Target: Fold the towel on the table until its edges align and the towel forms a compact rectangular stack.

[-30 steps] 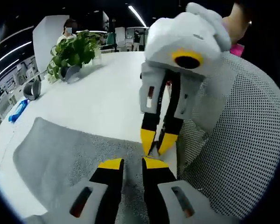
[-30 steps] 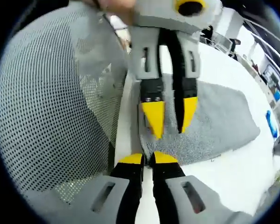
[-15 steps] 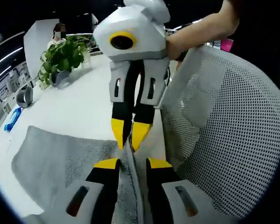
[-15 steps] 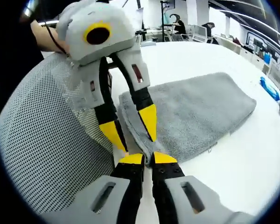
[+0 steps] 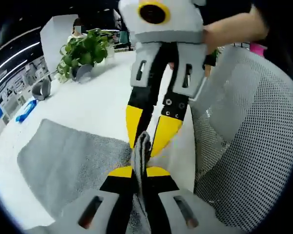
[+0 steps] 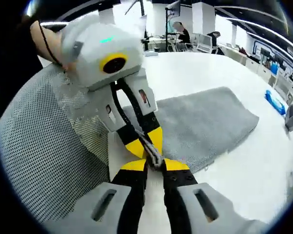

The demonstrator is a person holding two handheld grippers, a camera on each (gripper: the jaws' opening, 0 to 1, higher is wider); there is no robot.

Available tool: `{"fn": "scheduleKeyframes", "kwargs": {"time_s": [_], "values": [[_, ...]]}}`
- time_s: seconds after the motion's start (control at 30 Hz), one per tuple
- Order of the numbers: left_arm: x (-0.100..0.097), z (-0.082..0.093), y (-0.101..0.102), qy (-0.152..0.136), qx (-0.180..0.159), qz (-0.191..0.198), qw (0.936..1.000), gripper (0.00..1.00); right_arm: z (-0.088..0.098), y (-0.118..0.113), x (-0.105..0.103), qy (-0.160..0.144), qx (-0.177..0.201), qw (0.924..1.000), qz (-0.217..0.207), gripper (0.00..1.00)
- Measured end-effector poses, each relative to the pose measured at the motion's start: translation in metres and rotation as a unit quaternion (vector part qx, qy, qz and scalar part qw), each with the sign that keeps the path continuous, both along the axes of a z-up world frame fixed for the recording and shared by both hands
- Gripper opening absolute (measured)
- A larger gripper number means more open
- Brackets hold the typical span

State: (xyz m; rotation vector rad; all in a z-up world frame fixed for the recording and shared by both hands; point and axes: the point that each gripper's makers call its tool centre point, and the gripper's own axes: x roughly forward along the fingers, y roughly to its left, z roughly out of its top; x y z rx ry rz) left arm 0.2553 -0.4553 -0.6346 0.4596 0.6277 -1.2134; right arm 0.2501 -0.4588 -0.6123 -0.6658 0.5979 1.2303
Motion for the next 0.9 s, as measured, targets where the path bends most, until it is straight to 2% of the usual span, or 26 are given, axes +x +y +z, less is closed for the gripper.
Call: {"fn": "scheduleKeyframes", "kwargs": {"time_s": [0.03, 0.07, 0.13, 0.17, 0.23, 0.27, 0.33, 0.4, 0.43, 0.5, 0.53, 0.6, 0.63, 0.7, 0.77, 0.9], "values": [[0.001, 0.001, 0.0, 0.006, -0.004, 0.005, 1.0, 0.06, -0.001, -0.002, 0.001, -0.036, -0.027, 0.9987, 0.024, 0.26], [0.002, 0.0, 0.001, 0.01, -0.005, 0.008, 0.9999, 0.06, -0.003, -0.003, -0.002, -0.063, -0.056, 0.9944, 0.064, 0.25], [0.001, -0.001, 0.0, 0.025, -0.009, 0.014, 0.9996, 0.06, -0.006, 0.0, 0.0, -0.121, -0.087, 0.9827, 0.109, 0.19], [0.001, -0.001, 0.0, 0.024, -0.009, 0.013, 0.9996, 0.06, -0.006, 0.001, 0.001, -0.134, -0.094, 0.9798, 0.116, 0.18], [0.0, -0.001, 0.0, 0.026, -0.01, 0.014, 0.9995, 0.06, -0.006, 0.009, -0.001, -0.118, -0.082, 0.9825, 0.119, 0.15], [0.0, 0.0, 0.0, 0.027, -0.01, 0.016, 0.9995, 0.06, -0.004, 0.013, -0.001, -0.121, -0.077, 0.9821, 0.121, 0.15], [0.003, 0.001, 0.002, 0.026, -0.01, 0.021, 0.9994, 0.06, -0.008, 0.012, 0.001, -0.121, -0.098, 0.9784, 0.137, 0.08], [0.006, 0.003, 0.005, 0.028, -0.014, 0.031, 0.999, 0.07, -0.005, 0.013, 0.006, -0.129, -0.094, 0.9783, 0.132, 0.06], [0.007, 0.004, 0.005, 0.022, -0.015, 0.031, 0.9992, 0.07, -0.004, 0.013, 0.006, -0.106, -0.085, 0.9841, 0.115, 0.05], [0.009, 0.006, 0.008, -0.016, 0.001, 0.011, 0.9998, 0.09, 0.002, 0.015, 0.008, -0.091, -0.062, 0.9889, 0.099, 0.03], [0.008, 0.008, 0.013, -0.061, 0.031, -0.022, 0.9974, 0.11, 0.006, 0.015, 0.01, -0.077, -0.049, 0.9926, 0.081, 0.03], [0.005, 0.007, 0.024, -0.105, 0.075, -0.06, 0.9899, 0.13, 0.011, 0.014, 0.012, -0.056, -0.021, 0.9965, 0.058, 0.03], [0.004, 0.006, 0.028, -0.117, 0.09, -0.073, 0.9864, 0.13, 0.012, 0.014, 0.013, -0.053, -0.016, 0.9971, 0.053, 0.02], [0.004, 0.005, 0.039, -0.122, 0.106, -0.083, 0.9833, 0.13, 0.012, 0.011, 0.014, -0.029, 0.005, 0.9992, 0.027, 0.02], [0.006, 0.005, 0.048, -0.11, 0.107, -0.072, 0.9855, 0.13, 0.012, 0.007, 0.017, -0.02, 0.016, 0.9996, 0.01, 0.02], [0.005, 0.003, 0.076, -0.081, 0.115, -0.058, 0.9884, 0.13, 0.014, -0.004, 0.024, 0.028, 0.064, 0.9961, -0.054, 0.02]]}}
